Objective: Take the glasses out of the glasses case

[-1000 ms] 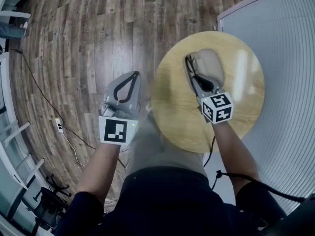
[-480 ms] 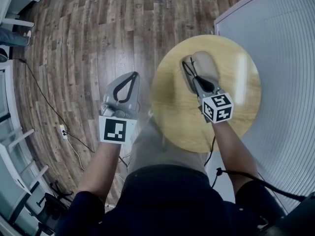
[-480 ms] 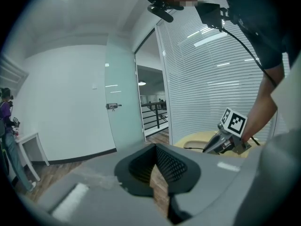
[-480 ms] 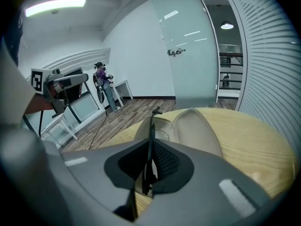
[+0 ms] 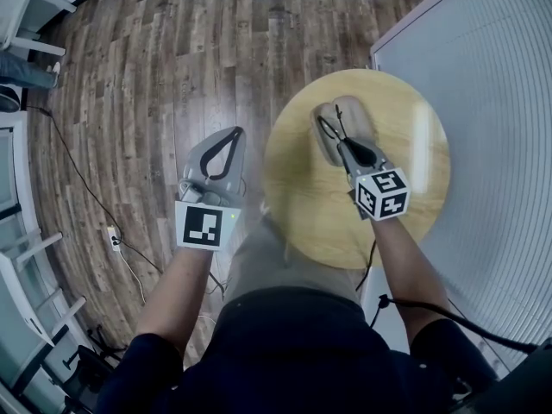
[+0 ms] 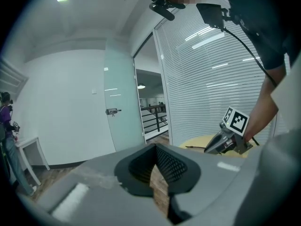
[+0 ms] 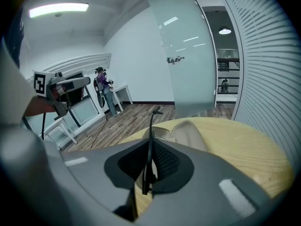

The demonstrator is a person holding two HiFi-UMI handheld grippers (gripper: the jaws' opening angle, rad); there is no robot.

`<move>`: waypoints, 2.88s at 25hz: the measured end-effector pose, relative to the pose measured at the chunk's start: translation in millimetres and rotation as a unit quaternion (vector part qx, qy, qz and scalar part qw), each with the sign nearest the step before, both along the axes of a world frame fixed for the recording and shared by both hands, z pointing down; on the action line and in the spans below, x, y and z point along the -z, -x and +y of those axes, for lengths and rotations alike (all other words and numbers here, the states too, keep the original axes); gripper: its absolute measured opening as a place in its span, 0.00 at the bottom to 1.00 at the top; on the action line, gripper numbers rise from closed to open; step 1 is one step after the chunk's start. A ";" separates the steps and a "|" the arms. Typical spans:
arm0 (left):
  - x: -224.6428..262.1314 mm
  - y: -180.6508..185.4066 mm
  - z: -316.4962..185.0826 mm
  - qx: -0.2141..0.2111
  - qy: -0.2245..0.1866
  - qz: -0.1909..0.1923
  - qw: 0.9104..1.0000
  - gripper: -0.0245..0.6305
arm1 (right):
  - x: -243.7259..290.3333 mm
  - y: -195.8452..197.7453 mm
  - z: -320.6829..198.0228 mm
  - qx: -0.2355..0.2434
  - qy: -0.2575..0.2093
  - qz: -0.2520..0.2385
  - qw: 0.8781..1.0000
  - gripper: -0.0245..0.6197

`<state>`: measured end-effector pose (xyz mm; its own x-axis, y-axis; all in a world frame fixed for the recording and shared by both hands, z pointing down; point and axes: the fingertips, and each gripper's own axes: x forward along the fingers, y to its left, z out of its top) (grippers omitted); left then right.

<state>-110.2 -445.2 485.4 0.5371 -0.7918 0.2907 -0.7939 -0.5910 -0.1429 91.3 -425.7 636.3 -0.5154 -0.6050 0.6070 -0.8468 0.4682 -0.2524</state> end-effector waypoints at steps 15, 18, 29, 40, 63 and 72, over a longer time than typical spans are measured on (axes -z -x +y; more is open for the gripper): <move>48.0 -8.2 9.5 -0.015 -0.040 0.001 0.999 0.05 | 60.3 -12.3 1.0 -0.027 -0.050 -0.012 0.998 0.09; 57.9 -9.5 14.3 -0.014 -0.048 0.006 0.999 0.05 | 72.9 -14.5 3.7 -0.031 -0.061 -0.013 0.998 0.09; 95.3 -18.2 29.4 -0.024 -0.077 0.019 0.997 0.05 | 131.6 -31.5 21.9 -0.055 -0.103 -0.015 0.993 0.09; 115.7 -31.3 54.7 -0.054 -0.091 0.025 0.994 0.05 | 173.4 -48.8 51.2 -0.076 -0.143 -0.010 0.987 0.09; 198.5 -36.3 70.4 -0.073 -0.135 0.068 0.986 0.05 | 253.3 -65.4 96.2 -0.108 -0.206 -0.065 0.970 0.09; 232.9 -34.5 94.1 -0.077 -0.137 0.068 0.985 0.05 | 292.8 -54.0 110.1 -0.096 -0.212 -0.067 0.970 0.09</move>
